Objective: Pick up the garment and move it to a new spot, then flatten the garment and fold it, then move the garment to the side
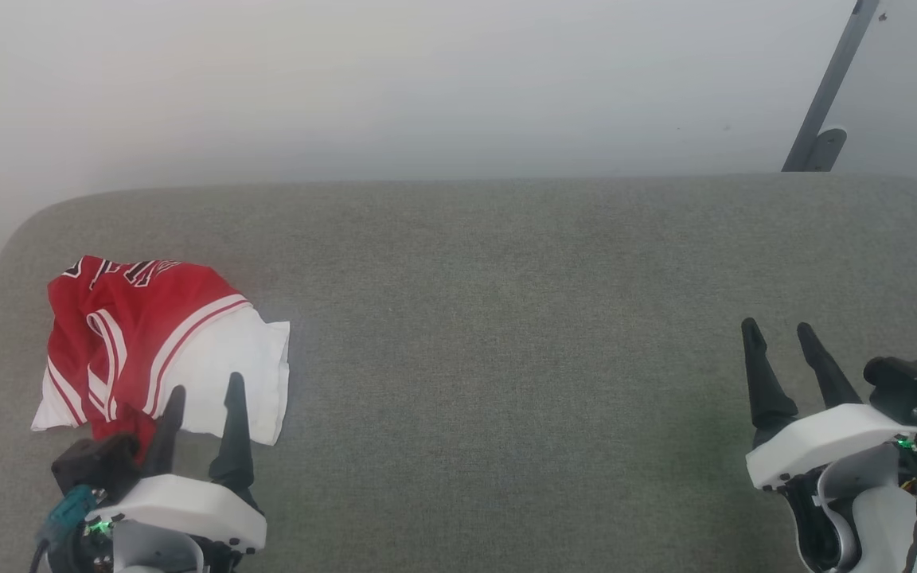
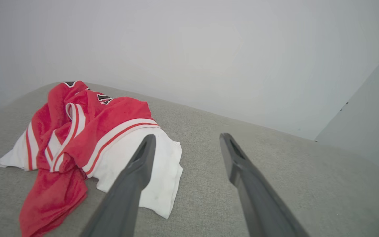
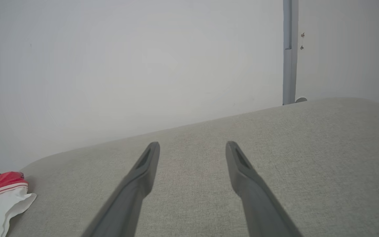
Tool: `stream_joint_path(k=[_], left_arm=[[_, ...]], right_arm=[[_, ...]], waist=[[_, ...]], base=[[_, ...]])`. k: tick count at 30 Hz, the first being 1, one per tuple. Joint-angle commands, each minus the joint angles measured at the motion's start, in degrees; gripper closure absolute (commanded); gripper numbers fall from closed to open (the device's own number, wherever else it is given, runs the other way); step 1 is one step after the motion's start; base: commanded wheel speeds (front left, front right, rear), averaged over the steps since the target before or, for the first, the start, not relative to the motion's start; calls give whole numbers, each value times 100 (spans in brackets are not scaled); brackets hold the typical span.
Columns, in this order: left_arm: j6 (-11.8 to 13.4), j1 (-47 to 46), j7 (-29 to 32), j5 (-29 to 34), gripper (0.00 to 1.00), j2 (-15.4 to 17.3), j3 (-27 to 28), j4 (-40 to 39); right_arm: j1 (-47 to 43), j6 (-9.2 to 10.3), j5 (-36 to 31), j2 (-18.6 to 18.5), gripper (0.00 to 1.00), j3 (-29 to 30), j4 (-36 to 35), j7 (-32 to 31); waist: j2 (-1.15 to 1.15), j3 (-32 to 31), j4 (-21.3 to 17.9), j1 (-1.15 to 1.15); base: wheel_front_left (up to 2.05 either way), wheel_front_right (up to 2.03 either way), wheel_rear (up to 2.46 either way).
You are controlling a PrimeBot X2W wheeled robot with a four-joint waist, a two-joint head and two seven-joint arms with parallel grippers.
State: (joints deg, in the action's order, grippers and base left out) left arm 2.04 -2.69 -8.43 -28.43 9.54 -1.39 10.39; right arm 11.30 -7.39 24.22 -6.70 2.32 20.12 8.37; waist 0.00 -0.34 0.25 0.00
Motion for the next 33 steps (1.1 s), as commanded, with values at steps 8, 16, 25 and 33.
stream_joint_path(k=[8,16,25,33], left_arm=[[70,88,-158,497,0,54,9,-126],[7,147,-264,850,0,38,72,-154],[-75,186,-379,1287,0,8,153,-118],[-231,194,-473,1463,0,-93,359,26]], right_arm=[[152,-14,-628,-41,0,62,-18,166],[174,-15,-1095,-50,0,102,-2,274],[150,-15,-1406,-7,0,143,22,391],[54,-16,-1447,21,0,258,42,485]], waist=[[0,-26,6,0],[0,-43,-16,0],[0,-31,-53,0],[0,-48,-61,0]], base=[[0,0,0],[0,0,0],[0,0,0],[0,0,0]])
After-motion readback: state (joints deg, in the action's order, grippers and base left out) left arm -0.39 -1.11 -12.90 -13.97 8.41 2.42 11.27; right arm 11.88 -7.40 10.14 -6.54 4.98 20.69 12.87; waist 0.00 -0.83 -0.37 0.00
